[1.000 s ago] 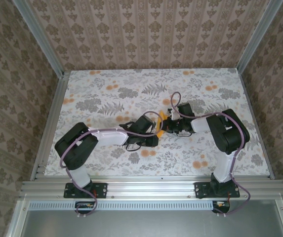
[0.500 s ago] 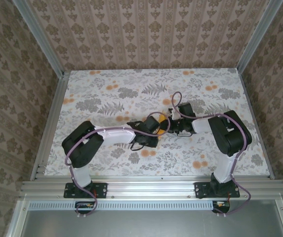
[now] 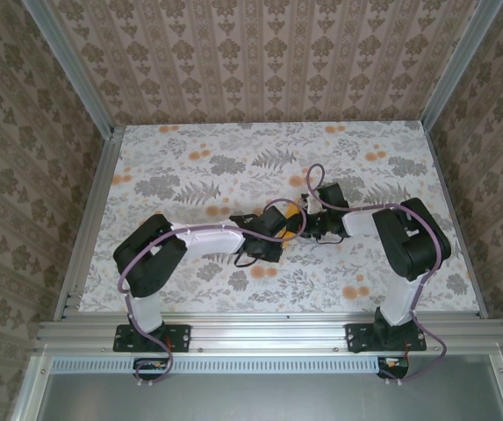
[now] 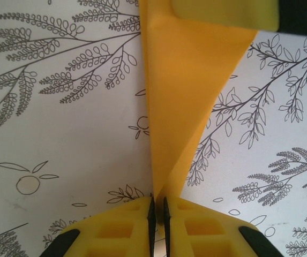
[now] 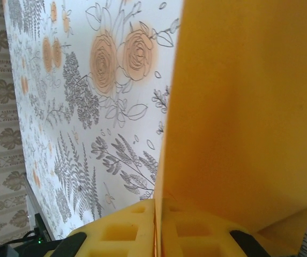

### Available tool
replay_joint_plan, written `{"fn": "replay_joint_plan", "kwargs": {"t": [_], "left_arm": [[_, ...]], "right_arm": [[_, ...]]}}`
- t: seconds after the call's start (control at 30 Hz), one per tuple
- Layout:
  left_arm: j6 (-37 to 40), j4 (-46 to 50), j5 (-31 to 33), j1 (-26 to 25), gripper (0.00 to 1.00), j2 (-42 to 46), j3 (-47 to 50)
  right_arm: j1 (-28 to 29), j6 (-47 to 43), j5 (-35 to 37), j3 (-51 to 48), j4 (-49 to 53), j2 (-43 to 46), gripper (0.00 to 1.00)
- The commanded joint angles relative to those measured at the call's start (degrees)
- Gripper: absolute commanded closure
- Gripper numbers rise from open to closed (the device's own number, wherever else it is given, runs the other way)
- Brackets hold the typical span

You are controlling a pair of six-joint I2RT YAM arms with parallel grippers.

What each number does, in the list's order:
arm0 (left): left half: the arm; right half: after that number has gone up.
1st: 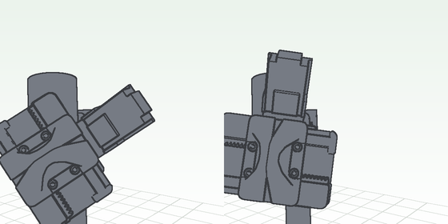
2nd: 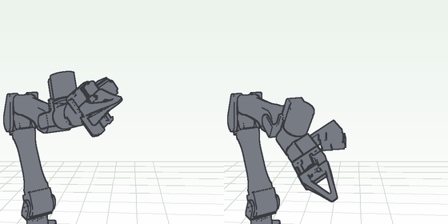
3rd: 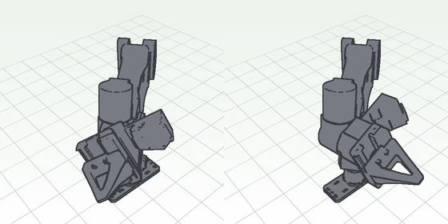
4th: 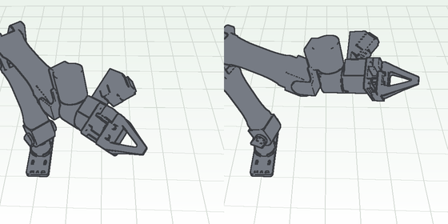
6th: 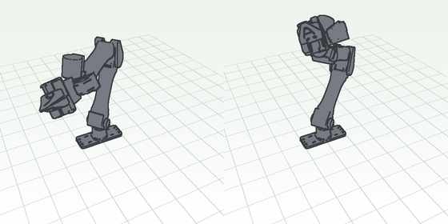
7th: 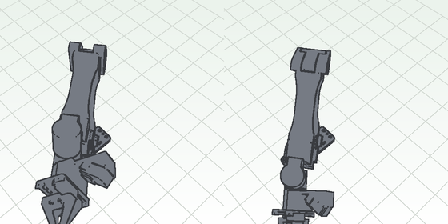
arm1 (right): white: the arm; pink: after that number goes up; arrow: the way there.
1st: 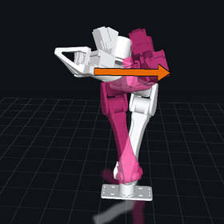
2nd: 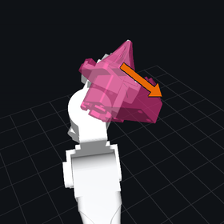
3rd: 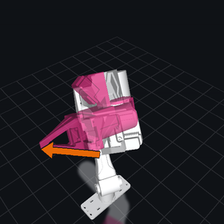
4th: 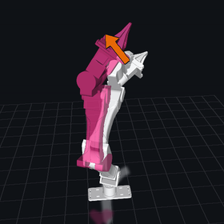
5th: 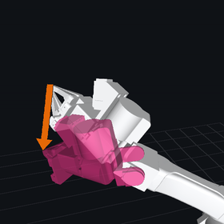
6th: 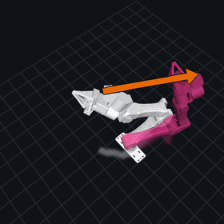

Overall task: Fold a paper plane with a square sheet of paper (pick it up from the middle)
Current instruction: Fold the wing for the fifth time at the center of the table.

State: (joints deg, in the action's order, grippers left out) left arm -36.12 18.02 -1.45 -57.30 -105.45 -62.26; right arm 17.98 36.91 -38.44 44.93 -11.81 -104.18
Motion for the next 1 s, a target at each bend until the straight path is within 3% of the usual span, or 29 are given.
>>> {"fn": "replay_joint_plan", "kwargs": {"t": [0.0,0.17,0.3,0.47,0.7,0.97], "left_arm": [[1.43,2.34,0.63,-0.17,0.85,-1.91,-0.07],[2.48,0.81,-2.48,0.16,0.78,0.89,0.51],[2.95,-5.67,-11.58,2.48,0.69,5.03,3.28],[0.12,-14.93,-20.04,7.0,0.66,8.74,7.4],[-4.9,-18.97,-21.43,10.94,0.84,3.35,6.24],[-5.51,-20.68,-22.55,11.08,0.9,-2.23,3.77]], "right_arm": [[-0.15,-1.93,1.8,-0.57,2.72,0.26,0.89],[-0.3,-2.75,2.74,-0.78,2.61,-0.99,0.89],[-0.53,-3.19,2.77,-1.7,1.5,-1.58,0.9],[-1.1,-2.87,1.91,-3.59,-1.64,-1.72,0.9],[-1.62,-2.17,1.0,-4.32,-4.0,-2.03,0.9],[-2.13,-1.53,0.47,-4.59,-4.59,-2.34,0.88]]}}
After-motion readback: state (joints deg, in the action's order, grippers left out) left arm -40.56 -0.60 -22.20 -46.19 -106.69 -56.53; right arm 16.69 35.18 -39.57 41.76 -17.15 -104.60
